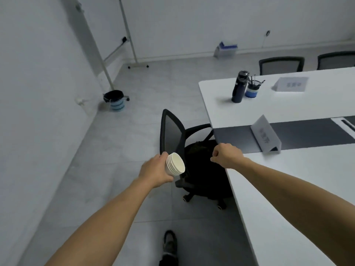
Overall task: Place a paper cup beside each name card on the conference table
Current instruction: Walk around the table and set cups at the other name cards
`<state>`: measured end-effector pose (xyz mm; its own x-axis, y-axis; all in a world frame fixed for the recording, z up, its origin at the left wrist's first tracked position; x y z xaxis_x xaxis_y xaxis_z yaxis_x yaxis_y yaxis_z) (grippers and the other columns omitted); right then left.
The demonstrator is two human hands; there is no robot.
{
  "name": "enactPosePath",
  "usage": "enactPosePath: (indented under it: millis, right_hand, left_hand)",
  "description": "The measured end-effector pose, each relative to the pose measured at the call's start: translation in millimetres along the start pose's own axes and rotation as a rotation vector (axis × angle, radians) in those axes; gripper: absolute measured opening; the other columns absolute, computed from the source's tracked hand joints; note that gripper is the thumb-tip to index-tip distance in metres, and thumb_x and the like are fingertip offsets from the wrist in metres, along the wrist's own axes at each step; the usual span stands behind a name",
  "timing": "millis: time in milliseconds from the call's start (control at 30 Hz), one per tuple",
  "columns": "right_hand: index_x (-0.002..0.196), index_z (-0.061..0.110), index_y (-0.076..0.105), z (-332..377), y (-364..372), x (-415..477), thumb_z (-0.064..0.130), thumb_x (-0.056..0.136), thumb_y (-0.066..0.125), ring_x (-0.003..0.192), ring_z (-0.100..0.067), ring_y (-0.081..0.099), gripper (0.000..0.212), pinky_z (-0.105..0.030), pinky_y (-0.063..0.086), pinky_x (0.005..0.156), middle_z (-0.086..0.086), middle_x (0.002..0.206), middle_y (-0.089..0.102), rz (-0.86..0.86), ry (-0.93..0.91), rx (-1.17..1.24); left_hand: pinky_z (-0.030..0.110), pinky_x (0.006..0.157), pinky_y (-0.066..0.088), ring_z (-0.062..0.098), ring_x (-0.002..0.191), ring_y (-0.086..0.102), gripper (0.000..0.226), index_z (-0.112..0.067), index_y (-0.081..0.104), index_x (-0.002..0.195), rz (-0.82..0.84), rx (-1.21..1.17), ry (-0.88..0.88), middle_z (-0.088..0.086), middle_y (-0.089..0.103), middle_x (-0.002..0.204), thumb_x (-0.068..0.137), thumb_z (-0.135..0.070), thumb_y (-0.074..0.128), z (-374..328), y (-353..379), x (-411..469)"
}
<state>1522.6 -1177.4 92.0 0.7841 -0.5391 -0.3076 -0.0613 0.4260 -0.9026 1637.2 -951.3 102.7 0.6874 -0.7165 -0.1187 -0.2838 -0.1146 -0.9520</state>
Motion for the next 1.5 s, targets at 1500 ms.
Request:
enactPosePath:
  millis: [1500]
  right_hand:
    - [0.083,-0.002,0.068,-289,-99,222,0.001,0.084,0.070,0.063,-0.018,0.061,0.004,-0.024,0.053,0.056,-0.012,0.074,0.066,-0.187,0.526,0.974]
  left_hand:
    - [0.038,0.072,0.051,0.026,0.090,0.061,0.058,-0.027,0.047,0.113,0.393,0.084,0.751,-0.003,0.061,0.105,0.066,-0.042,0.078,-328,92,414]
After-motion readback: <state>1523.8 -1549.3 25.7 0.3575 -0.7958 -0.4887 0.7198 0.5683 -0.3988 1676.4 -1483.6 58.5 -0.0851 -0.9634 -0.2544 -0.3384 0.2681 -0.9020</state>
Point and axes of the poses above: each hand's wrist, its own x-axis towards the middle knuckle, its own y-axis out of the palm, z = x × y, the point moved 7 cm from there along x, towards the middle knuckle
